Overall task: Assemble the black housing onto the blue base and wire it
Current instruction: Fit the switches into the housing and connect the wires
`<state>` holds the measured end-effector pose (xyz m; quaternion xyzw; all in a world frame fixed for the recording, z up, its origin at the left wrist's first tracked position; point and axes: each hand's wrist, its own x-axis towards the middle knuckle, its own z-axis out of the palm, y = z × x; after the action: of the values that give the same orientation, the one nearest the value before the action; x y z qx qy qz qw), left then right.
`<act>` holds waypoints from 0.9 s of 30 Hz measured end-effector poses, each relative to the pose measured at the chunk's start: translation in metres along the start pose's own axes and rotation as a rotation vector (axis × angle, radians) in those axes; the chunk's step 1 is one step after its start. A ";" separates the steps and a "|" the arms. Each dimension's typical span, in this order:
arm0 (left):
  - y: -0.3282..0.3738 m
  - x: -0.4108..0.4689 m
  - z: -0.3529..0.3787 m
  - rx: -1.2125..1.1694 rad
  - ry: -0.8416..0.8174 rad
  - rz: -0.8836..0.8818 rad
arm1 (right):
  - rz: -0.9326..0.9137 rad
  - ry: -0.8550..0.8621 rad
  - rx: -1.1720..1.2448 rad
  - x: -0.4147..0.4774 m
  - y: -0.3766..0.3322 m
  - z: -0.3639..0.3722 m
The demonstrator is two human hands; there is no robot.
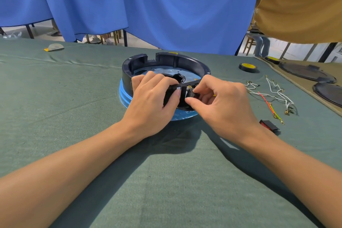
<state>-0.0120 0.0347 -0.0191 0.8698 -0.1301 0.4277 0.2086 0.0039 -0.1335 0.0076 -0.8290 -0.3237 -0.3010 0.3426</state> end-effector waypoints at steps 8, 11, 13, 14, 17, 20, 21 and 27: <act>0.000 0.001 -0.001 -0.009 0.000 0.005 | 0.005 -0.040 0.006 0.004 -0.002 0.001; -0.002 0.002 -0.002 -0.018 0.004 -0.011 | 0.005 -0.029 0.021 0.006 -0.002 0.004; -0.002 0.002 -0.002 -0.022 0.003 -0.018 | 0.023 -0.016 0.045 0.006 -0.001 0.005; -0.002 0.002 -0.002 -0.025 0.001 -0.019 | 0.030 -0.006 0.049 0.006 -0.001 0.007; -0.002 0.002 -0.002 -0.030 -0.001 -0.019 | 0.019 0.025 0.010 0.005 -0.003 0.013; -0.003 0.002 -0.003 -0.027 0.009 -0.018 | 0.028 -0.005 0.047 0.008 -0.003 0.010; -0.003 0.003 -0.003 -0.029 0.017 -0.019 | 0.023 -0.035 0.055 0.010 -0.002 0.007; -0.001 0.006 -0.002 -0.079 0.069 -0.050 | 0.063 -0.203 0.071 0.028 0.011 -0.019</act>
<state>-0.0090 0.0365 -0.0136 0.8486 -0.1178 0.4468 0.2578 0.0242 -0.1446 0.0347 -0.8525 -0.3409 -0.1929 0.3463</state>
